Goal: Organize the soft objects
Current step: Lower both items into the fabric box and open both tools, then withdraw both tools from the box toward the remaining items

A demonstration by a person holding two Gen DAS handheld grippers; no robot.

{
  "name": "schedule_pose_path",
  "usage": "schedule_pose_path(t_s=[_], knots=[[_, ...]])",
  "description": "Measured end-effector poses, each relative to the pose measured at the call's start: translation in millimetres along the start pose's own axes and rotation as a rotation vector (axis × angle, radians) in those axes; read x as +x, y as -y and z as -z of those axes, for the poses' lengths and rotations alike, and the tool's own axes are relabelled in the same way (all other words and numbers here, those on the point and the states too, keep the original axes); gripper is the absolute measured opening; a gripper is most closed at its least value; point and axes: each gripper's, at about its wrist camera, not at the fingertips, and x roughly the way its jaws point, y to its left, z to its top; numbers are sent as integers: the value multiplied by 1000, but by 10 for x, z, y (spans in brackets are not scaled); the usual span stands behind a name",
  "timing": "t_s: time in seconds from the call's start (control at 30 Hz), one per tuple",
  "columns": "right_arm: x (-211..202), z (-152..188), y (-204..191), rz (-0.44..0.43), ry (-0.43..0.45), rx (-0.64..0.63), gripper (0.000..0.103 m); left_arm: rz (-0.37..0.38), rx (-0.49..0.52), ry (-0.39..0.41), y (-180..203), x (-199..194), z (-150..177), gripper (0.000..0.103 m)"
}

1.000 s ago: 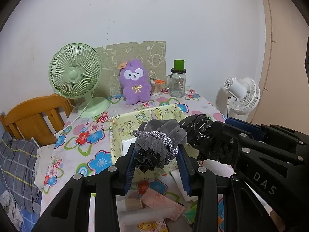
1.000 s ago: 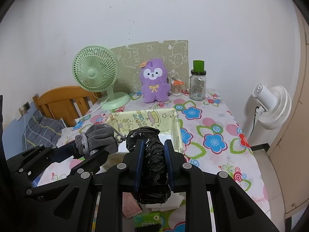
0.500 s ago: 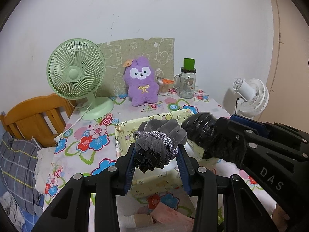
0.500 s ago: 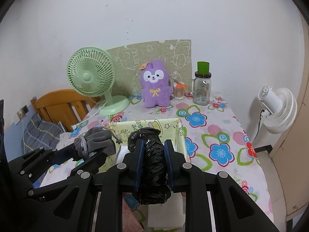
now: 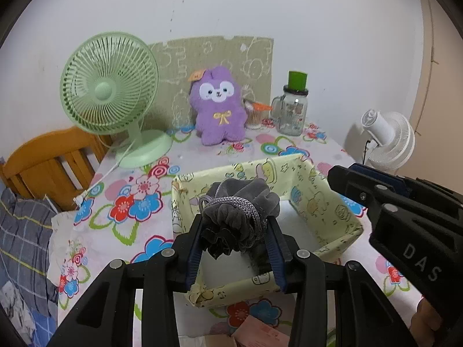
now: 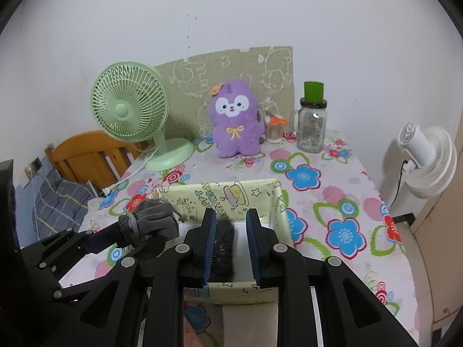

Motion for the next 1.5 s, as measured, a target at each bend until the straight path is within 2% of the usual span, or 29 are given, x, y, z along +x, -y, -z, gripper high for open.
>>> schedule_pose_path(t_s=[0.1,0.17,0.23,0.27,0.33,0.37,0.43,0.67,0.8,1.0,1.5], knots=[[64,6,10,1,-12,3,25,-5,-8,-27,-20,98,16,49],[126,9,16,2,-31,6,25,0,-21,-47,-41,166,33,70],[185,17,22,8,-52,8,28,-2,-22,-57,-45,202,47,80],[216,25,22,13,-62,5,33,-6,-21,-57,-46,215,54,84],[246,39,25,23,-64,3,64,-12,-18,-54,-42,216,61,90],[244,46,26,29,-55,3,69,-11,-15,-53,-41,218,62,92],[232,50,23,41,-38,-1,76,-15,-14,-56,-45,226,68,94],[257,63,33,62,-53,-15,83,-28,-32,-68,-92,248,83,98],[234,73,23,68,-54,-17,91,-11,-27,-57,-83,213,88,99],[167,87,15,79,-50,-20,92,-24,-21,-42,-50,150,92,103],[-139,129,-56,82,-13,-33,92,-28,-29,2,-17,-118,118,103]])
